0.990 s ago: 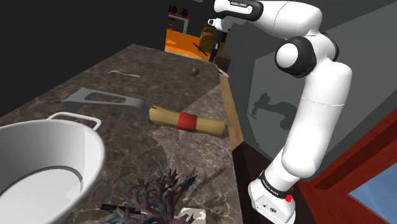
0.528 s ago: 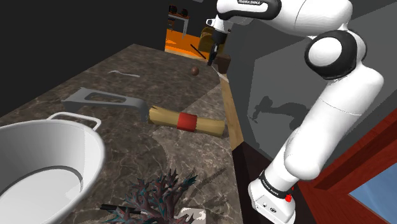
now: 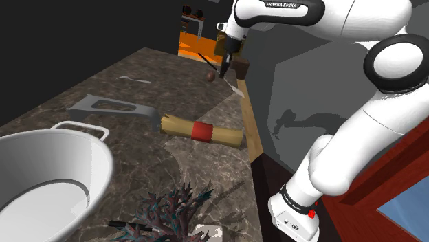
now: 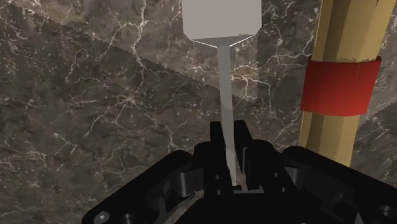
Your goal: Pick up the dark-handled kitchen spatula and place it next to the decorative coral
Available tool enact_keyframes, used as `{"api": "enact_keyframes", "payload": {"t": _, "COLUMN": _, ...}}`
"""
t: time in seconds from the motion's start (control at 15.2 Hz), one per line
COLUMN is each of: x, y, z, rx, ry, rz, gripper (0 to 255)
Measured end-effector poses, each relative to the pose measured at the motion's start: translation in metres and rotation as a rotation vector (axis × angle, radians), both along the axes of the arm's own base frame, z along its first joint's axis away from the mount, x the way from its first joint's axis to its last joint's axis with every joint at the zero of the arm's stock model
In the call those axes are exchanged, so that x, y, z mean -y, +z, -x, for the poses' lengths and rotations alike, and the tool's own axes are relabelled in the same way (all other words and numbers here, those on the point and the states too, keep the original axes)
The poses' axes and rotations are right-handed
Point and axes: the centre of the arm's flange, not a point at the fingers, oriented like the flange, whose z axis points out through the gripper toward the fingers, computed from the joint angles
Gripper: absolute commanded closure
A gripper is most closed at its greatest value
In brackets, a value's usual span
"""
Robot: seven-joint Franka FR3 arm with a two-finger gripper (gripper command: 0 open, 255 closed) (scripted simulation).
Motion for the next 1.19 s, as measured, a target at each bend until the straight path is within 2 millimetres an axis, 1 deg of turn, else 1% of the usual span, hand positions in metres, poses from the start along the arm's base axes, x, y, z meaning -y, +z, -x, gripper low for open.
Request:
{"api": "enact_keyframes", "payload": {"t": 0.13, "x": -0.023, "y": 0.001, "z": 0.020, "rx": 0.000, "ry": 0.000, "rz": 0.000, "gripper": 255}}
{"api": "enact_keyframes", "payload": {"t": 0.26, "x": -0.047, "y": 0.004, "z": 0.029, "rx": 0.000, "ry": 0.000, "rz": 0.000, "gripper": 255}}
{"api": "enact_keyframes", "payload": {"t": 0.46, "x": -0.080, "y": 0.005, "z": 0.051, "rx": 0.001, "ry": 0.000, "rz": 0.000, "gripper": 255}}
{"api": "enact_keyframes", "payload": {"t": 0.59, "x": -0.106, "y": 0.006, "z": 0.066, "rx": 0.001, "ry": 0.001, "rz": 0.000, "gripper": 255}}
{"api": "enact_keyframes", "payload": {"t": 0.92, "x": -0.162, "y": 0.008, "z": 0.100, "rx": 0.001, "ry": 0.000, "rz": 0.001, "gripper": 255}}
{"api": "enact_keyframes", "payload": {"t": 0.99, "x": -0.171, "y": 0.003, "z": 0.108, "rx": 0.001, "ry": 0.000, "rz": 0.001, "gripper": 255}}
{"api": "enact_keyframes", "payload": {"t": 1.06, "x": -0.181, "y": 0.005, "z": 0.115, "rx": 0.001, "ry": 0.000, "rz": 0.000, "gripper": 255}}
{"api": "enact_keyframes", "payload": {"t": 1.19, "x": -0.204, "y": 0.003, "z": 0.128, "rx": 0.001, "ry": 0.000, "rz": 0.001, "gripper": 255}}
